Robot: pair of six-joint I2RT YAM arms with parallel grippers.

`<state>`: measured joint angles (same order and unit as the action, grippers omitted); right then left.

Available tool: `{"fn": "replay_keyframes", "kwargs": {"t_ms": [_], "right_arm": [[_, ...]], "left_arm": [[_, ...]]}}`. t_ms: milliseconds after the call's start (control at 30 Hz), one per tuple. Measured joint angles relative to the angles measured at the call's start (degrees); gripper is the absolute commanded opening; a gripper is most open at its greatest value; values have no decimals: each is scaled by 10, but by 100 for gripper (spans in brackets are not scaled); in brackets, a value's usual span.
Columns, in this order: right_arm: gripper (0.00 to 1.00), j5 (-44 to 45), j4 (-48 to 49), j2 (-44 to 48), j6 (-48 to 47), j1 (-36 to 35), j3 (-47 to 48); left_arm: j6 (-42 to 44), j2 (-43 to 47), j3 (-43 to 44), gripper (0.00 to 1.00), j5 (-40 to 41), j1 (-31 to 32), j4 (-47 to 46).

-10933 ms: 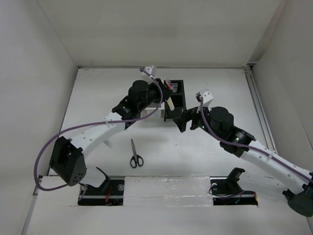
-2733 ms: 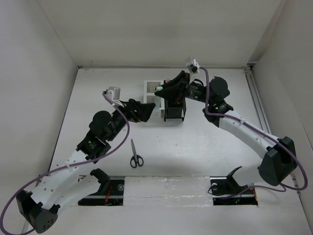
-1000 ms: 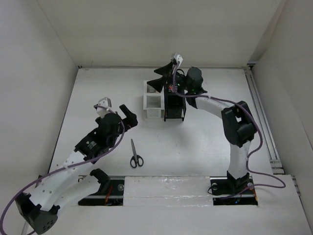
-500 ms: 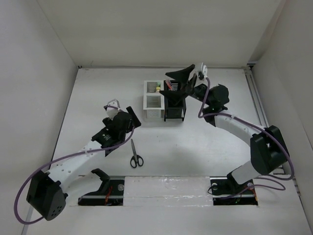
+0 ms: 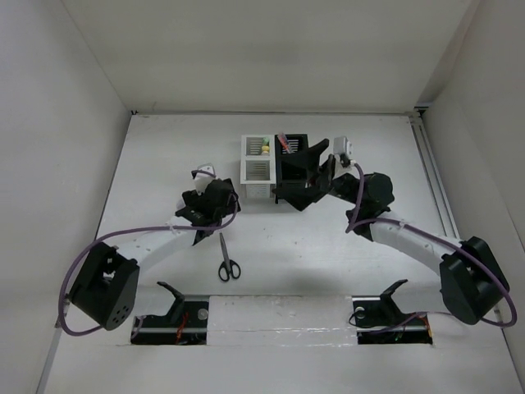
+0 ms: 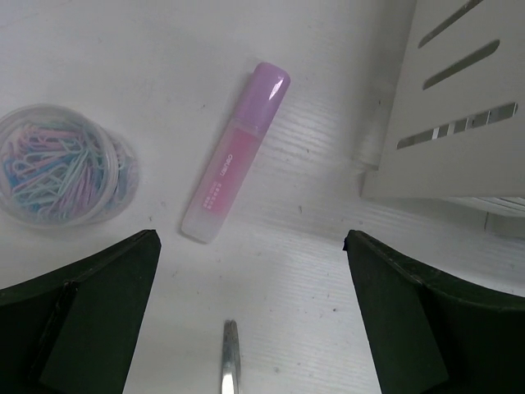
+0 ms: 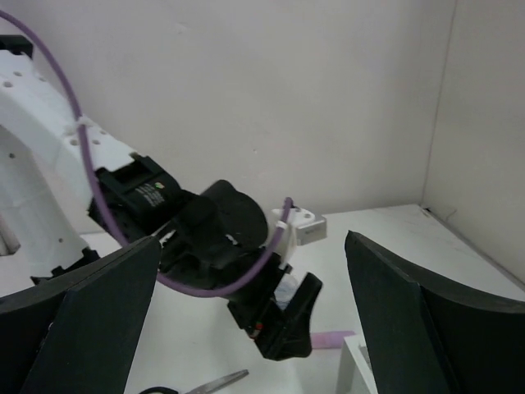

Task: Sort the stationery into containers
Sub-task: Pick up the pen from the center of the board.

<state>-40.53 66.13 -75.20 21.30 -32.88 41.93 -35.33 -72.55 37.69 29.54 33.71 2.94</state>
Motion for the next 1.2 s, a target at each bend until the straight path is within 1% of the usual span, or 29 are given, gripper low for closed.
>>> {"fn": "replay_keyframes", "kwargs": {"t_ms": [133,167,400,567,633,767,1000,1133,1200], "right_arm": [[100,0,1,10,-3,-22,-5],[100,0,0,12,-4,-25,-5],[100,2,-9,27,-14,-46,-5],[100,7,-26,43,-25,-60,-5],[100,9,-29,46,-28,-63,-5],[100,14,-40,54,-36,-67,-5],[100,20,-49,59,-42,-74,-5],[100,26,-57,59,-47,-77,-5],[100,26,-57,59,-48,-79,-5]], "left_arm": [[29,-22,6,94,-16,-13,-24],[34,-30,10,89,-20,-14,-27],[50,-86,29,89,-61,-64,-40],[53,-103,38,89,-67,-67,-35],[53,-115,48,88,-68,-68,-35],[53,-135,59,79,-73,-72,-35],[42,-142,60,76,-83,-105,-26],[35,-157,69,73,-83,-107,-13],[32,-174,80,73,-84,-106,-5]]}}
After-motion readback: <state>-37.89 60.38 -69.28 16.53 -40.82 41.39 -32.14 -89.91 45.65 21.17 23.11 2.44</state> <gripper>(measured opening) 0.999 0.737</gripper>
